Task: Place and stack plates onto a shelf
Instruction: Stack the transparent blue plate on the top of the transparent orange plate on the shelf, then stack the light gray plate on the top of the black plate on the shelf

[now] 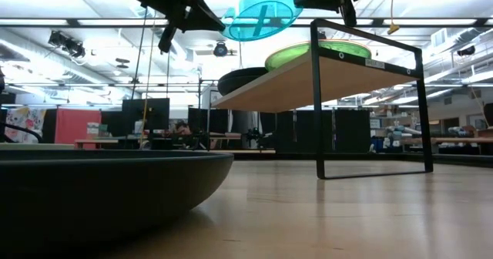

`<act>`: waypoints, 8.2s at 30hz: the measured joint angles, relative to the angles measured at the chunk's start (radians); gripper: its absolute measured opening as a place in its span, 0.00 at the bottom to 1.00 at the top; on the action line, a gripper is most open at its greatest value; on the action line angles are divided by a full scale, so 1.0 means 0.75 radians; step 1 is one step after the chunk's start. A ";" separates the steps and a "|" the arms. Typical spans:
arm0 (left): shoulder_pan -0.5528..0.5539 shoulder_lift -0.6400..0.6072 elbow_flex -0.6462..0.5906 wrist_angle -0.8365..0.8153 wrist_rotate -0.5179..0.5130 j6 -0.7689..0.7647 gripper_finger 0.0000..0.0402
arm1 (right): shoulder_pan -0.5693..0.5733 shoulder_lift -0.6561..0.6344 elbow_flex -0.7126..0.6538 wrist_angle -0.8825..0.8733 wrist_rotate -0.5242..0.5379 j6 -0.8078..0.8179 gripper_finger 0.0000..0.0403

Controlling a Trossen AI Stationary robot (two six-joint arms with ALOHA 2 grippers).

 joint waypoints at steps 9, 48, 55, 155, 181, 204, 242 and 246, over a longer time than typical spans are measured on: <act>0.000 0.000 0.000 0.008 0.013 -0.038 0.03 | 0.000 0.000 0.000 -0.009 0.073 -0.004 0.03; 0.000 0.000 0.001 -0.002 0.298 0.035 0.40 | -0.142 -0.105 0.000 -0.102 -0.033 0.040 0.03; 0.000 0.000 0.001 -0.003 0.297 0.035 0.40 | -0.172 -0.235 0.000 -0.297 -0.127 0.141 0.03; 0.000 0.001 0.000 -0.115 0.297 0.035 0.40 | -0.236 -0.145 0.001 -0.781 -0.472 0.338 0.37; 0.000 0.000 0.000 -0.454 0.431 0.426 0.40 | -0.236 -0.145 0.001 -0.859 -0.308 0.198 0.39; -0.005 -0.001 0.000 -1.545 0.528 0.711 0.40 | -0.236 -0.145 0.001 -0.859 -0.311 0.198 0.39; -0.226 0.090 -0.103 -1.529 0.480 0.817 0.40 | 0.146 -0.326 0.001 -0.978 -0.113 0.025 0.39; -0.226 0.111 -0.100 -1.530 0.477 0.815 0.40 | 0.202 -0.354 -0.008 -0.966 -0.052 0.022 0.39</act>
